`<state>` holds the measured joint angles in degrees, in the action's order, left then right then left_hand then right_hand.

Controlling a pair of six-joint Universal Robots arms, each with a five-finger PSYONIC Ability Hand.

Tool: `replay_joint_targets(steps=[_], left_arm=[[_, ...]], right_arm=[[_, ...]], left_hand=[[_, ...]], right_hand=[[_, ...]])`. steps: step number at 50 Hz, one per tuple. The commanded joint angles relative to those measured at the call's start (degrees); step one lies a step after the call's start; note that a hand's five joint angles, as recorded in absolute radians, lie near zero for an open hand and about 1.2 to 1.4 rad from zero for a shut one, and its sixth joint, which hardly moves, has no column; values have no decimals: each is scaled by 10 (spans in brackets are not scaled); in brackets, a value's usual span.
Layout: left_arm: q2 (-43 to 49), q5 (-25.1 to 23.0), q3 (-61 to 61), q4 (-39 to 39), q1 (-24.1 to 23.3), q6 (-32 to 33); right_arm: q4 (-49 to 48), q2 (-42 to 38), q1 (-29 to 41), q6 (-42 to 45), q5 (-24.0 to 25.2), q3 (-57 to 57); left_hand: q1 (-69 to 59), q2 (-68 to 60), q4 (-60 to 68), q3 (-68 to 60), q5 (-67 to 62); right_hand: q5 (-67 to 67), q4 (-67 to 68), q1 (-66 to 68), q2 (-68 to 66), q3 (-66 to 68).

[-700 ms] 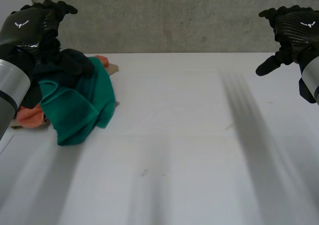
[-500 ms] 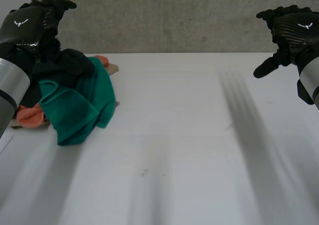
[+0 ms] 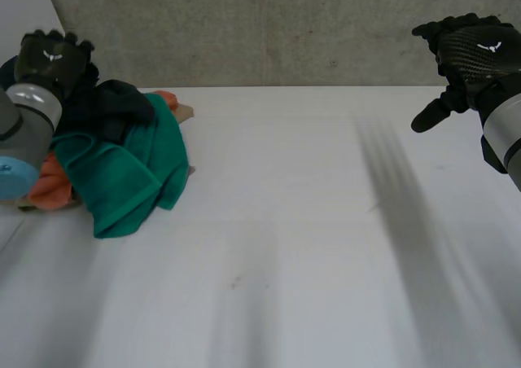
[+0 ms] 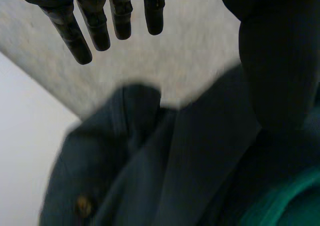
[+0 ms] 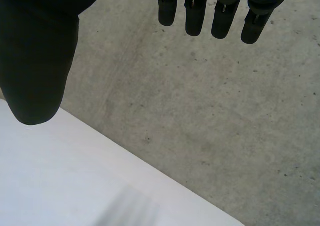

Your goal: Fold the laundry.

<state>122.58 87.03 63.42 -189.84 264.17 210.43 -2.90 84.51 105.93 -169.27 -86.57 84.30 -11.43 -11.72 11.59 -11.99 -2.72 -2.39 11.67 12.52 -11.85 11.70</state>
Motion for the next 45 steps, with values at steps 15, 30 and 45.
replay_joint_targets(steps=[15,30,45], left_arm=[[-50,28,-73,-116,-75,18],[-113,29,23,-108,-280,-208],[30,24,38,-47,-385,-213]], right_arm=[[0,-11,3,15,0,1],[1,-7,-4,15,0,-5],[0,-14,-4,17,2,-5]], left_hand=[[-686,-683,684,-680,-673],[-686,-683,684,-680,-673],[14,17,-16,20,27]], right_hand=[[24,-17,-25,18,-17],[24,-17,-25,18,-17],[24,-17,-25,18,-17]])
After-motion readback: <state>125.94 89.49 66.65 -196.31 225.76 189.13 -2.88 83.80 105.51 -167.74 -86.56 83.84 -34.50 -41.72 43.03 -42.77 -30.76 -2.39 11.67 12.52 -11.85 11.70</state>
